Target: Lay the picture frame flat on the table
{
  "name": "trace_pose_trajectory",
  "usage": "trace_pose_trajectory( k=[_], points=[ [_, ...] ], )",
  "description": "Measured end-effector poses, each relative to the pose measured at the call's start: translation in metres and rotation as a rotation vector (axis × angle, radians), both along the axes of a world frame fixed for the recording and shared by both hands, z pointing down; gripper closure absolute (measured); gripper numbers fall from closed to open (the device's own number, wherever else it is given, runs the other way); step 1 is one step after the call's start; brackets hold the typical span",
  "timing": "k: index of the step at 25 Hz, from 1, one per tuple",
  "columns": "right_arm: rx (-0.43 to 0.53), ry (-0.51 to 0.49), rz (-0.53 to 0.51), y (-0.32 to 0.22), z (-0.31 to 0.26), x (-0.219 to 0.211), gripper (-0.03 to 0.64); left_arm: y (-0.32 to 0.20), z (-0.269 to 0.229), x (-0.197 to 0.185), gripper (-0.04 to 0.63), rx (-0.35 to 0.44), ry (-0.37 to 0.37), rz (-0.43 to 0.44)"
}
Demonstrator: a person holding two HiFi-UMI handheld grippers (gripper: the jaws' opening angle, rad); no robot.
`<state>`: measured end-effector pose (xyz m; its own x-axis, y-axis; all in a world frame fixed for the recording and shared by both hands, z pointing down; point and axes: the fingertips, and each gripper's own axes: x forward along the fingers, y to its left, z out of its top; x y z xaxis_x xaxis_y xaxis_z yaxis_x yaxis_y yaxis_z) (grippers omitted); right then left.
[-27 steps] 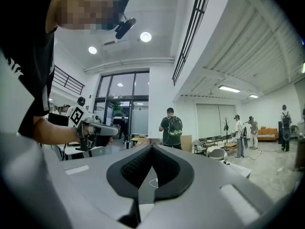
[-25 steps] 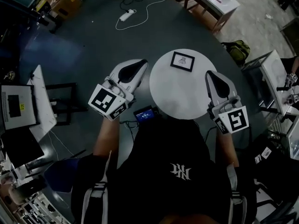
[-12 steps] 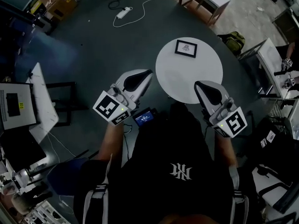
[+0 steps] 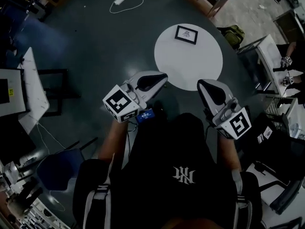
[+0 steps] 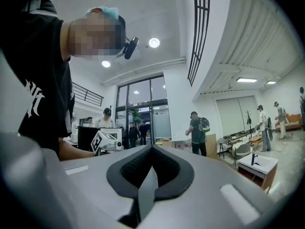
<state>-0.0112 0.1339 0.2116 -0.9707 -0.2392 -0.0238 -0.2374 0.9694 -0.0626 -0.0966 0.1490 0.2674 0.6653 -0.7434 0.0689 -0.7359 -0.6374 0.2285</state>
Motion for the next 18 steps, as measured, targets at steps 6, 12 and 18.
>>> trace_pose_trajectory(
  k=[6,12,18],
  points=[
    [0.035,-0.047,-0.084,0.036,-0.021,0.026,0.618,0.043,-0.024,0.048,0.592,0.015,-0.083,0.034],
    [0.026,-0.084,-0.134,0.074,-0.029,0.108,0.618,0.076,-0.04,0.132,0.592,0.03,-0.136,0.03],
    [0.106,-0.006,-0.19,0.139,-0.004,0.157,0.618,0.135,-0.047,0.203,0.592,0.024,-0.194,0.051]
  ],
)
